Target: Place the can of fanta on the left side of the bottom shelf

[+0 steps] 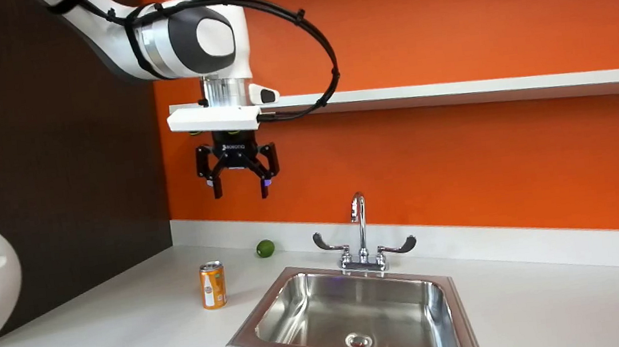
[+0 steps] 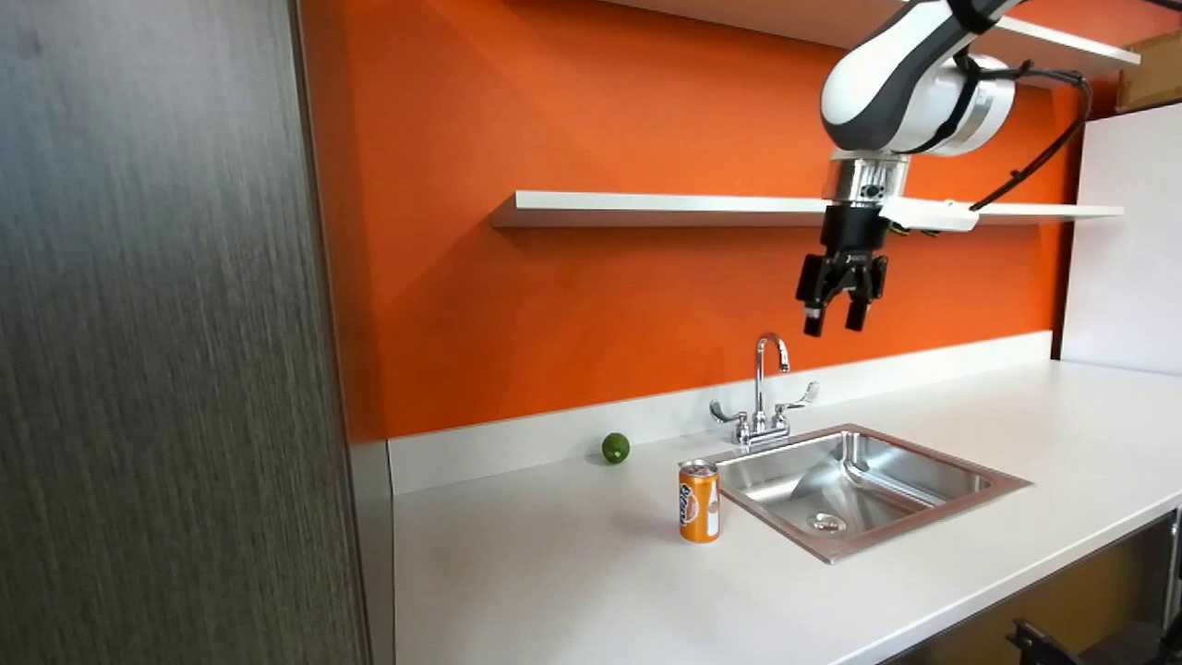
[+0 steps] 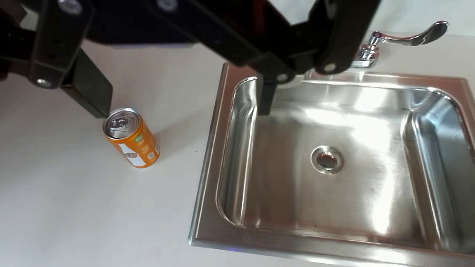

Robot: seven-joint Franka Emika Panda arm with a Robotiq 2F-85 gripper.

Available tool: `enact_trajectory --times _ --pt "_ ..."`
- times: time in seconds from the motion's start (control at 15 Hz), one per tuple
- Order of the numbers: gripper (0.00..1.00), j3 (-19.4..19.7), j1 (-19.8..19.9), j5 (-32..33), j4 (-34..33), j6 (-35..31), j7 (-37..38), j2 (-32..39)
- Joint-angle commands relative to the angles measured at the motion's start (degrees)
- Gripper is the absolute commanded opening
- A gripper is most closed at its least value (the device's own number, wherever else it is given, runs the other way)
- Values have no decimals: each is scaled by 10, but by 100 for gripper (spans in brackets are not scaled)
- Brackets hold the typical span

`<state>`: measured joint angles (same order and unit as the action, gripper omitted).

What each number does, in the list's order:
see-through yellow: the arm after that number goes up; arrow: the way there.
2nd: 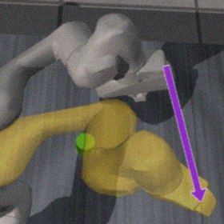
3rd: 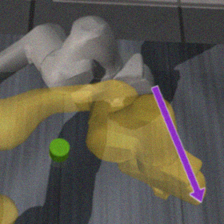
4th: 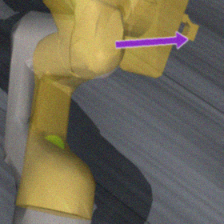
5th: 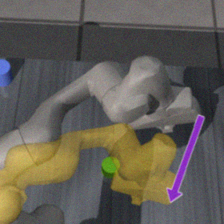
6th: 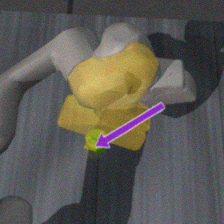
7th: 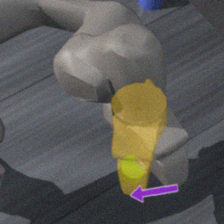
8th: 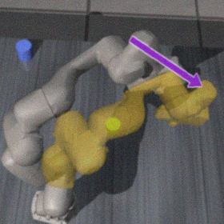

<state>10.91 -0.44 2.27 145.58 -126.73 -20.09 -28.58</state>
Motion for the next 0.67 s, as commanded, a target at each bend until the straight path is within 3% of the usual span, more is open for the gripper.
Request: enact_trajectory --times 0.0,0.6 --pt "100 -39 -2 1 20 -31 36 14" --pt "100 -89 -13 -13 84 -95 126 53"
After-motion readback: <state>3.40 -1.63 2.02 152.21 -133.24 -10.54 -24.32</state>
